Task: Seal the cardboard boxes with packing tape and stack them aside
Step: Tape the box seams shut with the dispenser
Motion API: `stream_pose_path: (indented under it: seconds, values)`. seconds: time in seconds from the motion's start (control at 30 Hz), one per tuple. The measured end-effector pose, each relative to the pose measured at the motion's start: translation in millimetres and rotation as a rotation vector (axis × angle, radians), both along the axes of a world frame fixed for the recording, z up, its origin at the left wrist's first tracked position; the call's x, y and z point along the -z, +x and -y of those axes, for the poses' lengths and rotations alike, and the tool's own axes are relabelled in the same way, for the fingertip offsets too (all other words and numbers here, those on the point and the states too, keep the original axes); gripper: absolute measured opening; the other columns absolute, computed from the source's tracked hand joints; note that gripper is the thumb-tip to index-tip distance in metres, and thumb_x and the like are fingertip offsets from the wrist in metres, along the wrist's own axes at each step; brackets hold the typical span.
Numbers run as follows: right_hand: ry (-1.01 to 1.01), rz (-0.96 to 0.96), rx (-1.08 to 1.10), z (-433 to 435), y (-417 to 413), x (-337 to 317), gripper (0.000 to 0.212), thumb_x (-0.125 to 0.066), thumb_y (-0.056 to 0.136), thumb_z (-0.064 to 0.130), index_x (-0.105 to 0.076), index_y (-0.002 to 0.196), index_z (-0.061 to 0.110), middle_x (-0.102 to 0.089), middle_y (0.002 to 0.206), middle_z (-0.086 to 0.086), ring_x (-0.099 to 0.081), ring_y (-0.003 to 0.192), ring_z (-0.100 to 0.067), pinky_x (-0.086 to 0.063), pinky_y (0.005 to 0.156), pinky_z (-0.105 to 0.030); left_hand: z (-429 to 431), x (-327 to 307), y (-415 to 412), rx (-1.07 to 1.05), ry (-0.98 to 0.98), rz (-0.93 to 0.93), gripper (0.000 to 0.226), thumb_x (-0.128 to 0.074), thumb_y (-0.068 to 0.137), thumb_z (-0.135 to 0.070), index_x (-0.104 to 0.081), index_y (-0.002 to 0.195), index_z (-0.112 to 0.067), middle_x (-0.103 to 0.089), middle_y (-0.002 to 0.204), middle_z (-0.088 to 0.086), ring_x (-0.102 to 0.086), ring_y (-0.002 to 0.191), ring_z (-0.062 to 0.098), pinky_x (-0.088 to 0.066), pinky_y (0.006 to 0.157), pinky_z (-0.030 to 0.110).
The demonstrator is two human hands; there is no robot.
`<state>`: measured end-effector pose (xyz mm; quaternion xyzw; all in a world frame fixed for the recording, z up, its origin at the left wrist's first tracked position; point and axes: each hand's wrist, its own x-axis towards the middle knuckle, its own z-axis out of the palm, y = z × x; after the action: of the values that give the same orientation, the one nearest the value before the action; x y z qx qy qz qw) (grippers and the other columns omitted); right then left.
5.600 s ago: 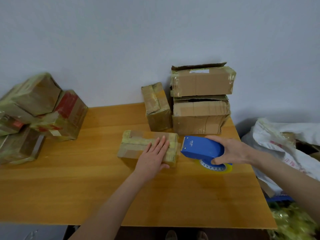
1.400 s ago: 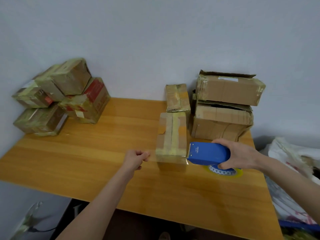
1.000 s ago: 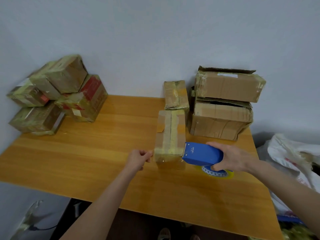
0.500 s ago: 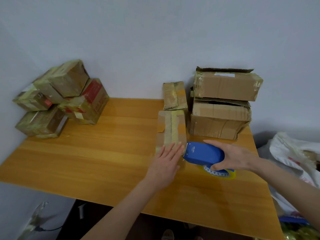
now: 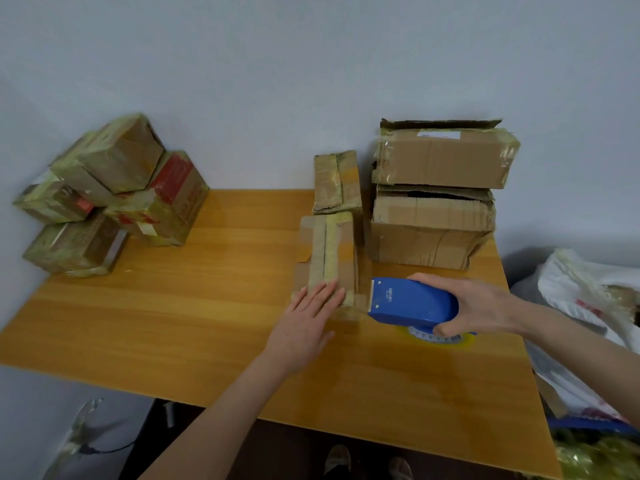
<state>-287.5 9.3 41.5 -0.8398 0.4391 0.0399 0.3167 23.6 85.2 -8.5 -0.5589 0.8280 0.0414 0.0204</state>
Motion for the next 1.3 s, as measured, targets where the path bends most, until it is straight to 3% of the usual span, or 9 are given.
stream_pose_path:
  seconds: [0.2,0.5,0.67,0.8,0.9,1.0,1.07,1.2,1.3]
  values:
    - [-0.149,-0.284,-0.088,-5,19,-8,0.08,-0.061,0.082,0.049,-0.014,0.146,0.048,-0.053,0.106,0.009,-0.051,0.089,-0.01,-0.052,0.075,-0.028,-1,6,-2,-0.01,-0.045,-0.033,0.077,-0.052,0.094,-0.04,-0.003,0.152,-0.026,-0.001,0.16,-0.005,0.003,0.146,0.012,-0.003,0.12,0.039]
    - [-0.08,-0.371,-0.06,6,53,-10,0.078,-0.061,0.079,0.054,-0.018,0.145,0.051,-0.047,0.103,0.011,-0.047,0.091,-0.014,-0.048,0.07,-0.03,-1,9,-1,-0.003,-0.058,-0.035,0.079,-0.053,0.093,-0.039,-0.001,0.151,-0.029,-0.001,0.159,-0.004,0.001,0.147,0.014,-0.002,0.119,0.038]
    - [-0.063,-0.504,-0.012,10,48,-7,0.076,-0.06,0.073,0.058,-0.033,0.142,0.047,-0.055,0.101,0.013,-0.051,0.088,-0.014,-0.05,0.069,-0.03,-1,7,5,0.025,-0.039,-0.055,0.073,-0.046,0.095,-0.041,0.0,0.151,-0.029,0.002,0.16,-0.005,0.004,0.147,0.013,0.0,0.119,0.037]
    - [0.086,-0.169,0.288,16,35,0,0.085,-0.063,0.058,0.059,-0.041,0.138,0.042,-0.059,0.1,0.012,-0.058,0.084,-0.013,-0.05,0.066,-0.03,-1,7,1,-0.007,-0.074,-0.114,0.065,-0.026,0.093,-0.052,-0.013,0.152,-0.027,-0.009,0.159,-0.006,-0.005,0.147,0.011,0.002,0.117,0.034]
    - [0.155,0.162,0.59,11,43,19,0.083,-0.075,0.067,0.047,-0.041,0.142,0.032,-0.059,0.111,0.003,-0.059,0.091,-0.016,-0.046,0.068,-0.027,-1,6,-3,-0.045,-0.082,-0.23,0.06,-0.022,0.095,-0.052,-0.024,0.15,-0.028,-0.02,0.157,-0.008,-0.015,0.145,0.009,-0.008,0.119,0.036]
    - [0.345,0.498,0.931,2,55,43,0.069,-0.078,0.078,0.024,-0.047,0.14,0.018,-0.058,0.113,-0.002,-0.058,0.091,-0.017,-0.045,0.068,-0.025,1,5,-3,-0.06,-0.087,-0.304,0.055,-0.023,0.098,-0.05,-0.035,0.147,-0.027,-0.029,0.154,-0.008,-0.022,0.143,0.008,-0.011,0.118,0.034]
    - [0.415,0.583,1.058,-3,63,56,0.062,-0.076,0.081,0.02,-0.051,0.137,0.015,-0.058,0.111,-0.004,-0.058,0.09,-0.018,-0.045,0.069,-0.026,2,4,-4,-0.074,-0.089,-0.334,0.053,-0.024,0.098,-0.048,-0.039,0.145,-0.026,-0.034,0.152,-0.007,-0.026,0.142,0.008,-0.011,0.117,0.032]
    - [0.609,0.727,1.241,-8,76,74,0.066,-0.072,0.084,0.027,-0.044,0.143,0.019,-0.058,0.113,-0.007,-0.057,0.094,-0.026,-0.047,0.074,-0.037,3,0,-4,-0.094,-0.072,-0.377,0.062,-0.013,0.098,-0.056,-0.043,0.143,-0.026,-0.037,0.151,-0.008,-0.027,0.141,0.006,-0.009,0.117,0.029]
    - [0.647,0.66,1.28,-8,78,79,0.067,-0.061,0.091,0.044,-0.033,0.149,0.025,-0.056,0.124,-0.008,-0.057,0.104,-0.031,-0.049,0.085,-0.044,4,-4,-3,-0.133,-0.042,-0.415,0.066,-0.012,0.095,-0.058,-0.037,0.145,-0.022,-0.031,0.153,-0.006,-0.02,0.143,0.005,-0.006,0.118,0.026]
